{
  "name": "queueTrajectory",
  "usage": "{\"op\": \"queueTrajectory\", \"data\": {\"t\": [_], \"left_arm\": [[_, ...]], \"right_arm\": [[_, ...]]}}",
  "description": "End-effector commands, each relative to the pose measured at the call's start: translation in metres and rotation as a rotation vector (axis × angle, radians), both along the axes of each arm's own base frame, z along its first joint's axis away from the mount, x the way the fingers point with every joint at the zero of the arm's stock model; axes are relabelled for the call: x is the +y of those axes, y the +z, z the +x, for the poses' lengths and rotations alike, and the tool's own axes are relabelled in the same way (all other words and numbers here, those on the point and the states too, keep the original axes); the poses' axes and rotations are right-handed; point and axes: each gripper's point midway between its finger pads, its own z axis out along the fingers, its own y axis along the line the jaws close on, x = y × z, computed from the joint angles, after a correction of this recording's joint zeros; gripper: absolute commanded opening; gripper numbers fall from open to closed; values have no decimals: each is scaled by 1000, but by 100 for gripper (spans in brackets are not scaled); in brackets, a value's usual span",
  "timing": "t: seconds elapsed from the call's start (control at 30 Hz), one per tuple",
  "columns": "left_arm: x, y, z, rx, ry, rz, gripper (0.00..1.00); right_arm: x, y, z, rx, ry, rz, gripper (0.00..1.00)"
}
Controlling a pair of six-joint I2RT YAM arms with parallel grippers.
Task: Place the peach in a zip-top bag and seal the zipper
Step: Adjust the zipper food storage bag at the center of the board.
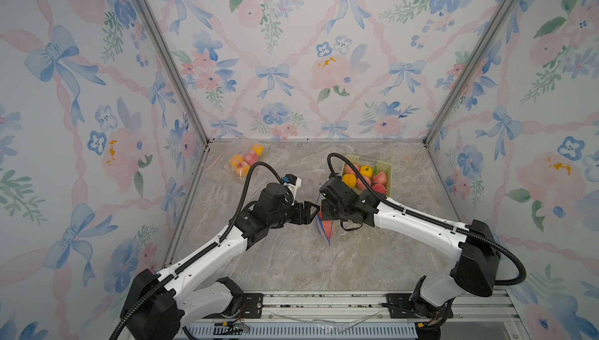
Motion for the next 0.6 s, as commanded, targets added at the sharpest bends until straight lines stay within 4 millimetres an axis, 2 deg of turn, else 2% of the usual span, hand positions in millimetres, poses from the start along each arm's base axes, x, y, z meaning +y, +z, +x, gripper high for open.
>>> {"op": "queueTrajectory", "data": {"t": [0.0,0.1,0.23,0.3,0.4,0.43,0.5,0.57], "left_arm": [[-6,1,11,-25,24,28,80],[-8,-8,18,-16,36,59,79],[-5,-30,22,11,55,119,64],[-3,-38,21,23,56,145,53],[7,-39,22,7,78,192,21],[11,-36,22,-5,91,205,14],[19,-28,23,-35,108,228,2],[24,-21,23,-53,116,245,0]], "right_arm": [[9,6,-2,-17,23,5,0],[10,7,-2,-21,22,10,0],[10,11,-2,-29,23,15,0],[7,12,-3,-36,19,6,1],[-7,11,-2,-43,-12,-52,3],[-15,10,-2,-48,-29,-87,4],[-31,10,-1,-58,-61,-159,4],[-39,10,-1,-60,-73,-199,4]]}}
